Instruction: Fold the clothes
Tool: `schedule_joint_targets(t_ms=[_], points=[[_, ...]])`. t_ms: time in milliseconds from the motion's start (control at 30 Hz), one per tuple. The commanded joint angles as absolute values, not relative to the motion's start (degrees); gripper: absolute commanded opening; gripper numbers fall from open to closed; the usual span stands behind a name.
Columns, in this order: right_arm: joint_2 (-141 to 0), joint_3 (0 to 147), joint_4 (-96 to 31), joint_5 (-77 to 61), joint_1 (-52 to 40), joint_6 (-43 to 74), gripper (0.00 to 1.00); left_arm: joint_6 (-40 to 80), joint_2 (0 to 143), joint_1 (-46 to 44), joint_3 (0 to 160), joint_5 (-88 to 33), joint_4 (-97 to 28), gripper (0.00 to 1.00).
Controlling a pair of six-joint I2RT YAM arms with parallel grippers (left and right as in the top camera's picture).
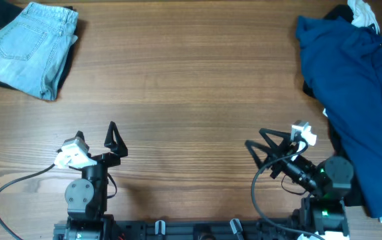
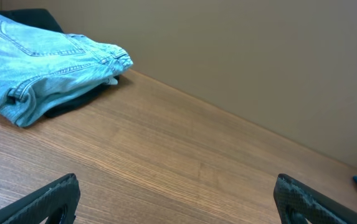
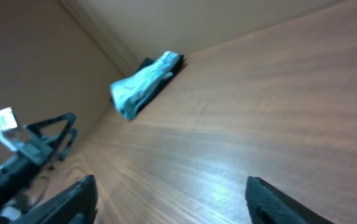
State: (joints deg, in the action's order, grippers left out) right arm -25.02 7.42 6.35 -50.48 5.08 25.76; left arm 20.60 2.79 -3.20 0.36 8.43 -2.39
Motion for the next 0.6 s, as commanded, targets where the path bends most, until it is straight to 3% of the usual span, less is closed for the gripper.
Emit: schedule_joint_targets(t_ms=[0, 33, 167, 333, 400, 567], points=[[-28.84, 17.10, -0.03, -44.01, 5.32, 15.33, 0.77, 19.92, 2.81, -2.76, 0.34, 5.65, -2.00, 1.00], [-30.52, 19.99, -3.18, -41.74, 5.32, 13.23, 0.79, 19.92, 2.81, -2.76, 0.34, 4.58, -1.98, 1.00], [-40.71, 34.35, -16.88, -30.87, 5.30, 5.76, 0.70, 19.92, 2.81, -2.76, 0.34, 0.12, -2.48, 1.00], [-52.21, 47.68, -27.70, -22.65, 5.32, 6.52, 0.71, 19.92, 3.01, -2.76, 0.34, -3.42, -4.14, 1.00], [-56.84, 52.75, -32.62, -18.87, 5.32, 9.15, 0.73, 19.94, 3.40, -2.76, 0.34, -4.08, -4.12, 1.00], [-66.61, 63.81, -45.15, -12.10, 5.32, 10.24, 0.90, 19.92, 5.67, -2.76, 0.34, -4.73, -3.90, 1.00]])
